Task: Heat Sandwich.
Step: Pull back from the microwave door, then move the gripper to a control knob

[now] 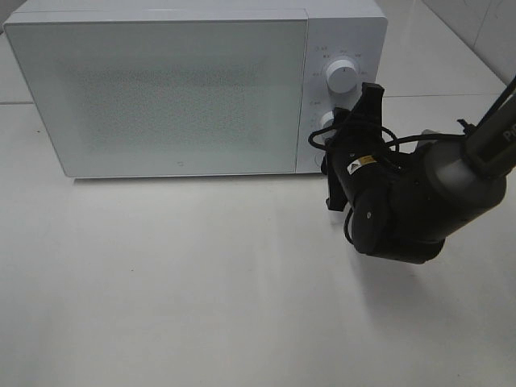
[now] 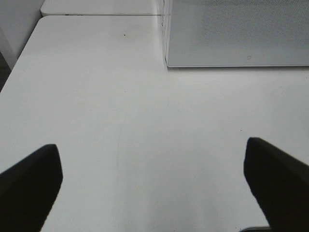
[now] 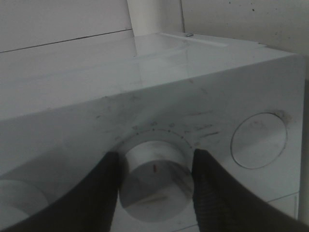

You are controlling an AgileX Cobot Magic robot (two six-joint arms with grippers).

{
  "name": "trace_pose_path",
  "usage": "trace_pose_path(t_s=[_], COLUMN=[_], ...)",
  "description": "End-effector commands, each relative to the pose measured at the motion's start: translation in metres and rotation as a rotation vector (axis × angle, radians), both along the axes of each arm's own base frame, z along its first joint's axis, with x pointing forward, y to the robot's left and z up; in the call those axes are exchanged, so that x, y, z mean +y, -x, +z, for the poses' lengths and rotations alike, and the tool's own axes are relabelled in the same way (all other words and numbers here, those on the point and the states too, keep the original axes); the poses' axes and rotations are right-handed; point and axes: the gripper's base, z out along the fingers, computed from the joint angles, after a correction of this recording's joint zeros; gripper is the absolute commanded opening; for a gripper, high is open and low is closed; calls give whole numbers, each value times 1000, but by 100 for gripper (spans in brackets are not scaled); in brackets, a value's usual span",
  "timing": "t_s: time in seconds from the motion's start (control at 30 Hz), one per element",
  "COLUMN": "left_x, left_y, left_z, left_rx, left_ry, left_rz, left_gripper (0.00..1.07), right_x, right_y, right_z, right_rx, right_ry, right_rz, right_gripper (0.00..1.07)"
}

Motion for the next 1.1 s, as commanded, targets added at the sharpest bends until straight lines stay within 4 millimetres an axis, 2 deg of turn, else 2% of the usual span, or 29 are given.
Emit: trace_pose_path(t_s=[0.03, 0.27, 0.33, 0.4, 0.43, 0.5, 0.53, 0.6, 0.63, 0.67, 0.7, 0.77, 1.1], left_x=[0, 0, 0, 0, 0, 0, 0, 0, 0, 0, 0, 0, 0], left_y=[4, 4, 4, 4, 4, 4, 4, 4, 4, 4, 4, 4, 4], left_z=[-1, -1, -1, -1, -1, -1, -1, -1, -1, -1, -1, -1, -1], left_rx=[-29, -29, -29, -29, -29, -29, -29, -29, -29, -29, -29, -29, -29], left_ry=[4, 4, 4, 4, 4, 4, 4, 4, 4, 4, 4, 4, 4], left_rz=[-4, -4, -4, -4, -4, -4, -4, -4, -4, -4, -4, -4, -4], left_gripper=[97, 97, 97, 97, 97, 97, 97, 97, 97, 97, 97, 97, 97], right_x=[7, 6, 6, 6, 6, 5, 5, 4, 4, 4, 3, 4, 3], right_y=[-3, -3, -3, -3, -3, -3, -3, -3, -3, -3, -4, -4, -1], right_z=[18, 17, 17, 17, 17, 17, 17, 17, 17, 17, 17, 17, 15], right_rx=[-149, -145, -145, -143, -143, -142, -141, -139, -139, -139, -143, -140, -133], right_ry=[6, 17, 16, 15, 15, 17, 31, 60, 60, 78, 101, 122, 155], right_rz=[50, 46, 44, 39, 39, 37, 34, 29, 29, 29, 31, 34, 55], right_gripper=[14, 18, 22, 31, 31, 40, 51, 62, 62, 67, 75, 81, 77])
